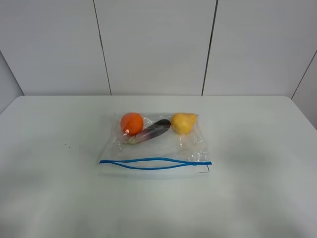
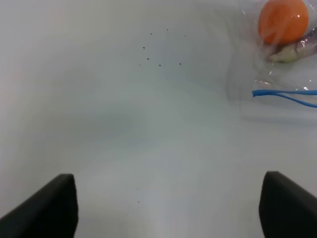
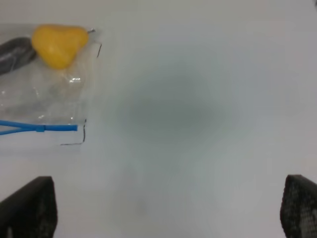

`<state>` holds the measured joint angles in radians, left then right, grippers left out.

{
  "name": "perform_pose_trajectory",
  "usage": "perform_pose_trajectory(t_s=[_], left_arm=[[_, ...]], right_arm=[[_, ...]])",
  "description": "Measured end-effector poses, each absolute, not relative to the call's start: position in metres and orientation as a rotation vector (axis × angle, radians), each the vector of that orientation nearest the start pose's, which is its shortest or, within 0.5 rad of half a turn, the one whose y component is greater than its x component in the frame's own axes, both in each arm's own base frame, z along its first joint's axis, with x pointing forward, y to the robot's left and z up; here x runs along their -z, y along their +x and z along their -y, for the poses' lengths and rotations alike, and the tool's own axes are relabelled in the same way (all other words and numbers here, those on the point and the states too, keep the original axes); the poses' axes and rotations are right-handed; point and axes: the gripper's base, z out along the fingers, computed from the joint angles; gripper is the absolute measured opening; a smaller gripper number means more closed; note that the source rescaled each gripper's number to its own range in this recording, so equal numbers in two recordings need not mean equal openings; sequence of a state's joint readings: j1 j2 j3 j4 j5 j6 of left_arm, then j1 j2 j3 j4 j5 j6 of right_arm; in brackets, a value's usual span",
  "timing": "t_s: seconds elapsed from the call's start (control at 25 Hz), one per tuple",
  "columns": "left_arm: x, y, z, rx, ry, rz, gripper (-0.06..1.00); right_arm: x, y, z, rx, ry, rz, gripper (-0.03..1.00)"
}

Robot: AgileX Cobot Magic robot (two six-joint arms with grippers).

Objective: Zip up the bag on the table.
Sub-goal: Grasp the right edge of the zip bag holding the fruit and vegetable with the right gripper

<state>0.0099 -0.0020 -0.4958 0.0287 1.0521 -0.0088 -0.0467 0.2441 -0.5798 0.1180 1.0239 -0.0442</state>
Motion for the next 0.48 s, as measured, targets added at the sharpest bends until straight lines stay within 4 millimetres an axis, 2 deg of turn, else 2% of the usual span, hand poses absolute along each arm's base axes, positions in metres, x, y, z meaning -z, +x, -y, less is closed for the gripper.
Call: perform_pose_trajectory(t_s=[0.12, 0.24, 0.4, 0.48], left_arm=[[-0.277, -0.004, -0.002, -0.035, -0.02, -2.038, 1.0], [-0.277, -0.004, -0.002, -0.035, -0.02, -2.038, 1.0], [-0.277, -0.004, -0.002, -0.035, -0.02, -2.038, 1.0], [-0.277, -0.004, -0.002, -0.035, -0.02, -2.038, 1.0]], right_arm=[[-0.318, 0.064, -0.009, -0.139, 0.024, -2.262, 1.0], [-0.326, 0.104, -0.011, -0.21, 0.051, -2.362, 1.0], [-0.314, 0.162, -0.013, -0.3, 0.067, -2.479, 1.0], [-0.299, 0.188, -0.014, -0.338, 0.052, -2.532, 1.0]])
